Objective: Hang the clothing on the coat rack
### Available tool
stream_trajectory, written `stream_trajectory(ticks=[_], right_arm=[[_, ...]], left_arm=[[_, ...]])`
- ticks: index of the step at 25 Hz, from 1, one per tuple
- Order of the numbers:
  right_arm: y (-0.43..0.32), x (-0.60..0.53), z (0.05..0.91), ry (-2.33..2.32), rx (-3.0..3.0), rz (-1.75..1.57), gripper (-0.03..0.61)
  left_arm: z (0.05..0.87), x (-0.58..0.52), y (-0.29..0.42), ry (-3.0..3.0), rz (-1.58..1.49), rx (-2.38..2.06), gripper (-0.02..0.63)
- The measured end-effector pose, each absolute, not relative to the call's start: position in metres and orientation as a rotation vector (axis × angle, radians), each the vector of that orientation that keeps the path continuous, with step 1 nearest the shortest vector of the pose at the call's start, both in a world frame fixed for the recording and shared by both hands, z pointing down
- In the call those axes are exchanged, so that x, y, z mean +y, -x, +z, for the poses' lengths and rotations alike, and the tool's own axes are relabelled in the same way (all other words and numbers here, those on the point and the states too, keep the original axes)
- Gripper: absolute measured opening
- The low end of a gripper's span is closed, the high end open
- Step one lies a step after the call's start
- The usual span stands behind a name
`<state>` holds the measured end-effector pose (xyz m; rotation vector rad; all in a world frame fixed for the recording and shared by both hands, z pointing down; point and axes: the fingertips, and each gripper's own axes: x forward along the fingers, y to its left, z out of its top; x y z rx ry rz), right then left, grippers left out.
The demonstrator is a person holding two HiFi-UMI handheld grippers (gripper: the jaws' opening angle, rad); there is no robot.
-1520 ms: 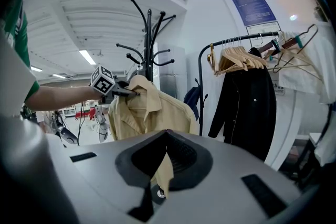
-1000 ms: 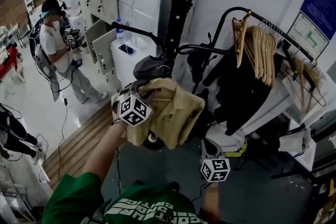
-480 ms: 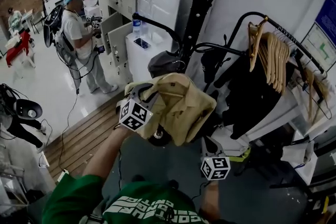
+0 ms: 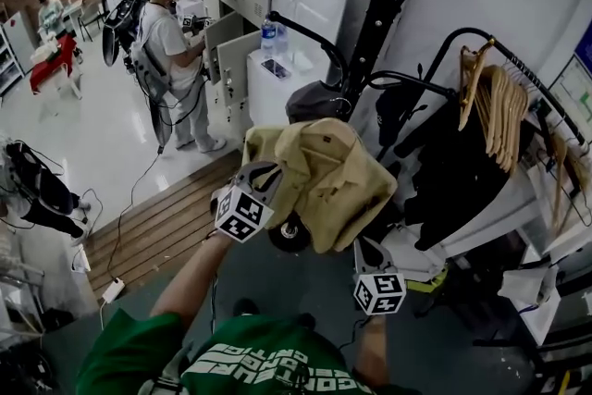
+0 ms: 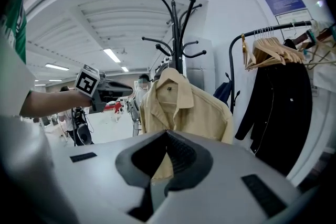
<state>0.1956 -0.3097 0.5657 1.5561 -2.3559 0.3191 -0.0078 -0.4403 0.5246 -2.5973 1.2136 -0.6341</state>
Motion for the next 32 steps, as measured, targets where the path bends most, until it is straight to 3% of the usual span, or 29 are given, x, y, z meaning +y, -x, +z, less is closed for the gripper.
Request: stream_trajectory(ticks=[8, 32], right_arm=[[-0.180, -0.297, 0.569, -1.487, -2.386, 0.317, 0.008], [-0.150, -0.279, 0.575, -1.409, -2.372, 0.281, 0.008]], left_arm=[[0.552, -0.394, 0.017, 2.691, -0.621, 1.252, 0.005], [0.589, -0.316, 0.017, 2.924, -0.554, 1.262, 0.005]])
